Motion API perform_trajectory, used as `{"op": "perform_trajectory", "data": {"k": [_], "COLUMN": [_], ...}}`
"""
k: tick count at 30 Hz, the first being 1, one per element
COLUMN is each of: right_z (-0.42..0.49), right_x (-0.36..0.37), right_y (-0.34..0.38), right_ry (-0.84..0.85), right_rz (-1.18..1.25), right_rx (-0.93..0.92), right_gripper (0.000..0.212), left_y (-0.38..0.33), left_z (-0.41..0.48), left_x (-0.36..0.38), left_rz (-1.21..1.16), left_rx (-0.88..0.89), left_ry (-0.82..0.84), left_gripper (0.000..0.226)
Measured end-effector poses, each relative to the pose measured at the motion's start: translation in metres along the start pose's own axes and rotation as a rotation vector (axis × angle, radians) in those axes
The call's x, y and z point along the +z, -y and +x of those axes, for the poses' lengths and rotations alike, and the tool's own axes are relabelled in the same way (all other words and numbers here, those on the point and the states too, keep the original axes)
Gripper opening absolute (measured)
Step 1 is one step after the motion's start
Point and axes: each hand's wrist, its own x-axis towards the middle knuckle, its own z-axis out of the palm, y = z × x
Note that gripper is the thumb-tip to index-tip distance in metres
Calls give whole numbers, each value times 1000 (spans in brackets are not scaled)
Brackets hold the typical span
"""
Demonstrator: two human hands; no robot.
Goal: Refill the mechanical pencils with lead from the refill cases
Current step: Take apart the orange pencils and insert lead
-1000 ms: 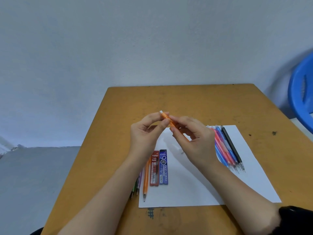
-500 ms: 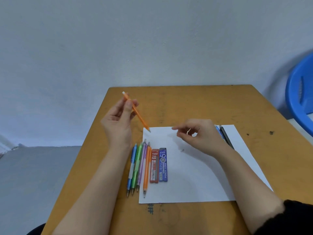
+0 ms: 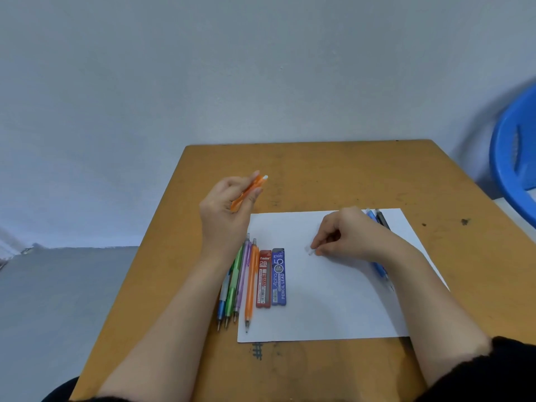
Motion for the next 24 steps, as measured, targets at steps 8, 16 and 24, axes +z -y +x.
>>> {"op": "perform_trajectory", "data": {"k": [8,16,24], "right_z": [-2,-1,2], "right_x": [3,6,0], "right_y": [3,2,0], "right_ry": [25,26,-63], "right_rz": [-52,-36,118], "right_rx": [-57,-72,-151], "right_gripper": [6,1,9], "left_y": [3,1,5], "left_z": [0,-1,-2], "left_x": [1,3,6], "left_rz": [72,107,117], "left_rx": [-34,-38,1], "left_ry": [98,131,185], "left_gripper": [27,27,27]}}
